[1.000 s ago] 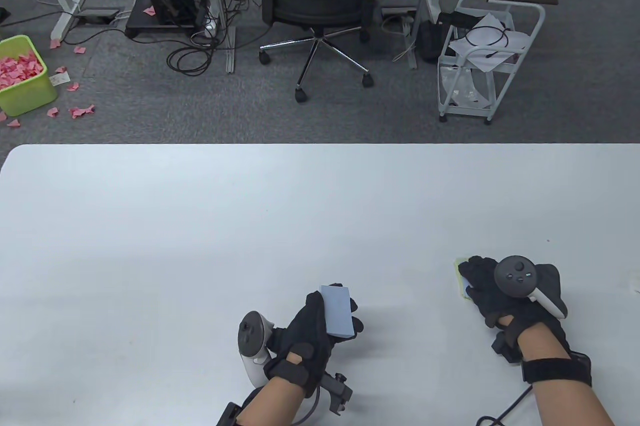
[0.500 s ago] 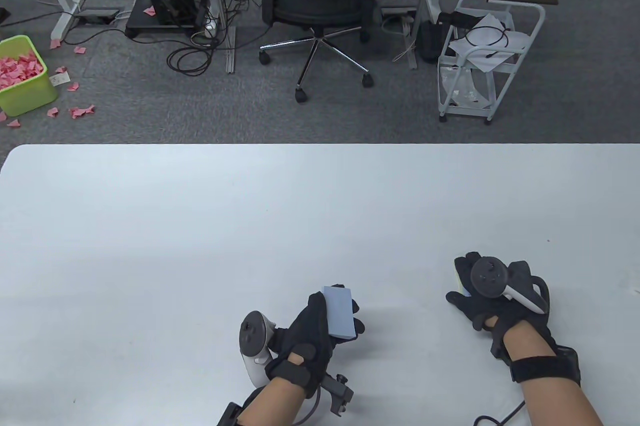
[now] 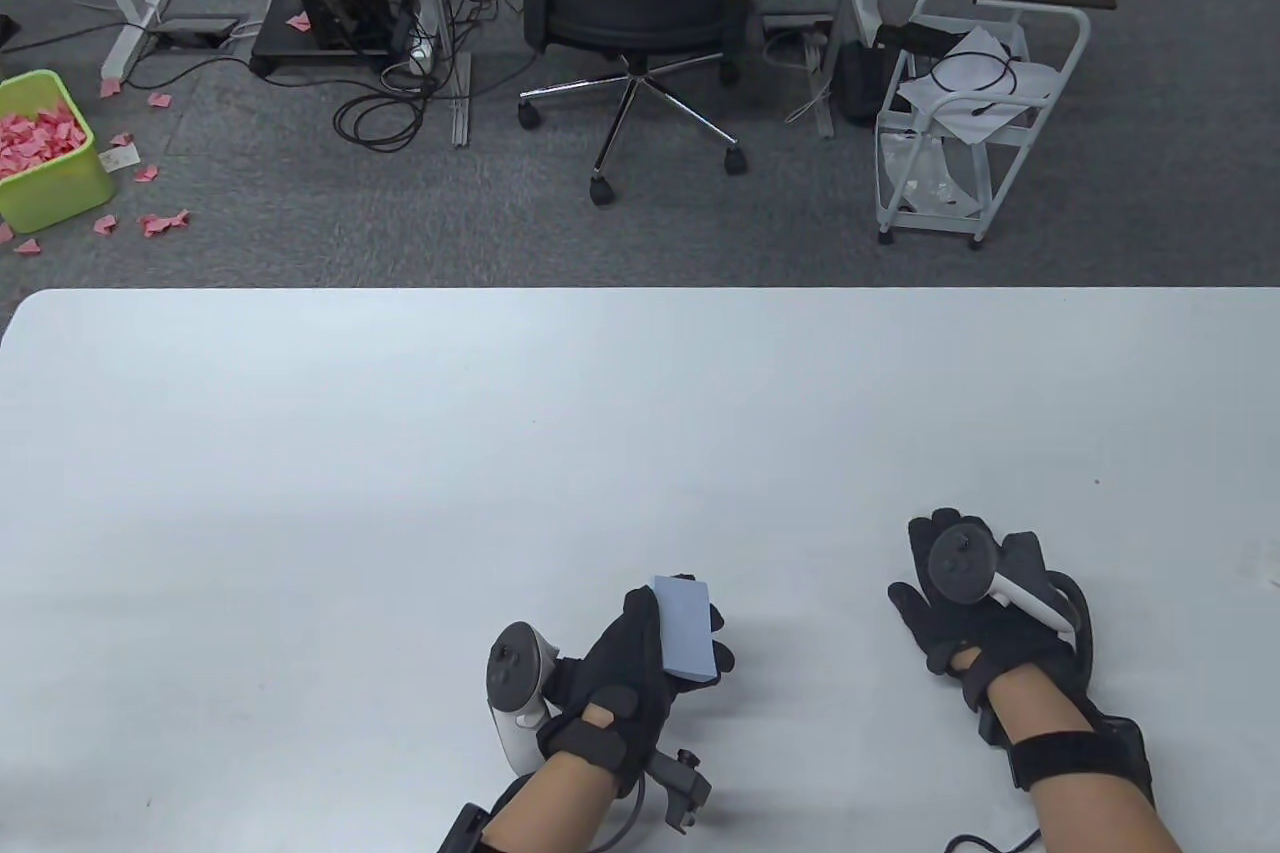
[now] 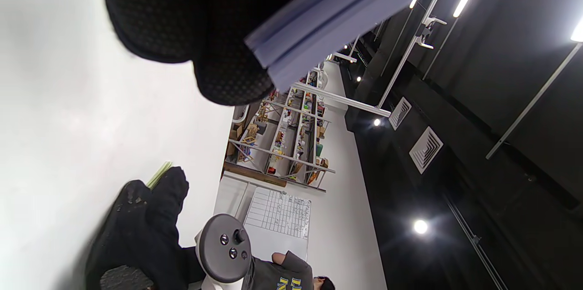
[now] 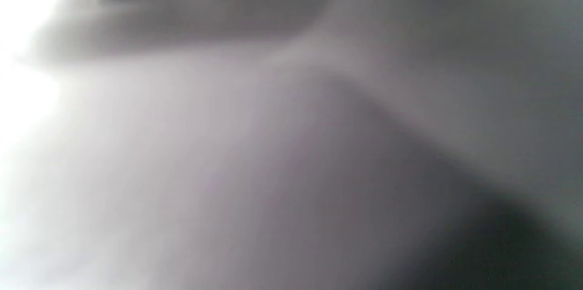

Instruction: Tear off the sticky note

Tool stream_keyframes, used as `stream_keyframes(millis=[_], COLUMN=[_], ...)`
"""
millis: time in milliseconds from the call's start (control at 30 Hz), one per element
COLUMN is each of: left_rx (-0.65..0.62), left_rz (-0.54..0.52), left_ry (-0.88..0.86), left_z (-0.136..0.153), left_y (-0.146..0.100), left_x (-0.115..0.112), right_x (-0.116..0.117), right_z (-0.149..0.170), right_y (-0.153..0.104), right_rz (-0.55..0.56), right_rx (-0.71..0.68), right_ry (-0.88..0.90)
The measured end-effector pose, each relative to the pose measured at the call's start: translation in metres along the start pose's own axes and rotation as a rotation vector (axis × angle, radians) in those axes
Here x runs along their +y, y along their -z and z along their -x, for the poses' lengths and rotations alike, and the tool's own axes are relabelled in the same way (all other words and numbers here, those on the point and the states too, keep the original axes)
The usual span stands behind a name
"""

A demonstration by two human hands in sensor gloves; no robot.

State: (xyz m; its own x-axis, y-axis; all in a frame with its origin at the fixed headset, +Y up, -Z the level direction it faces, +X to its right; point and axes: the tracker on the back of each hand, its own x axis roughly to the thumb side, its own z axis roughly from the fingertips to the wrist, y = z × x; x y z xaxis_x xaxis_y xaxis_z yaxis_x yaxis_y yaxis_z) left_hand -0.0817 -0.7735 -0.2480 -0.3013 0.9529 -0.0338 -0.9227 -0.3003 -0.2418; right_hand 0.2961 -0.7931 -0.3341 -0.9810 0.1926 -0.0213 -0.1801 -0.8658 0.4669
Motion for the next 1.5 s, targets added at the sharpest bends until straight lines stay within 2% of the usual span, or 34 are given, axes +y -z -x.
stream_keyframes(millis=[200,467,533,600,700,767,1000,1167,1267,1400,1500], left_rx=[0.010,-0.030,-0.040,-0.045,-0.051,-0.049,-0.004,0.035,0.054,0.071,0.086], left_rz=[-0.009,0.010,0.009,0.008,0.010,0.011,0.018,0.026,0.032,0.043,0.097], left_ry=[0.004,0.017,0.021,0.017,0.022,0.019,-0.023,-0.082,-0.084,-0.102,-0.107], left_z=[0.003,-0.009,-0.012,-0.013,-0.014,-0.013,-0.006,0.000,0.002,0.006,0.008], left_y=[0.001,-0.002,-0.003,-0.003,-0.003,-0.003,0.000,0.001,0.001,0.002,0.005], left_x=[0.002,0.000,0.000,0.000,0.001,0.001,0.002,0.005,0.007,0.009,0.011], right_x=[0.005,0.001,-0.002,-0.007,-0.018,-0.026,-0.025,-0.009,-0.002,0.001,0.001], right_z=[0.008,0.014,0.015,0.016,0.017,0.013,-0.023,-0.054,-0.069,-0.078,-0.079], right_y=[0.002,-0.002,-0.006,-0.015,-0.036,-0.051,-0.074,-0.081,-0.085,-0.089,-0.087], right_rz=[-0.063,-0.014,0.034,0.127,0.363,0.431,0.474,0.462,0.423,0.427,0.412], right_rx=[-0.014,0.004,-0.021,-0.030,-0.072,-0.101,-0.190,-0.297,-0.355,-0.410,-0.433], right_ry=[0.141,0.193,0.198,0.219,0.250,0.241,0.143,0.132,0.058,0.044,0.071])
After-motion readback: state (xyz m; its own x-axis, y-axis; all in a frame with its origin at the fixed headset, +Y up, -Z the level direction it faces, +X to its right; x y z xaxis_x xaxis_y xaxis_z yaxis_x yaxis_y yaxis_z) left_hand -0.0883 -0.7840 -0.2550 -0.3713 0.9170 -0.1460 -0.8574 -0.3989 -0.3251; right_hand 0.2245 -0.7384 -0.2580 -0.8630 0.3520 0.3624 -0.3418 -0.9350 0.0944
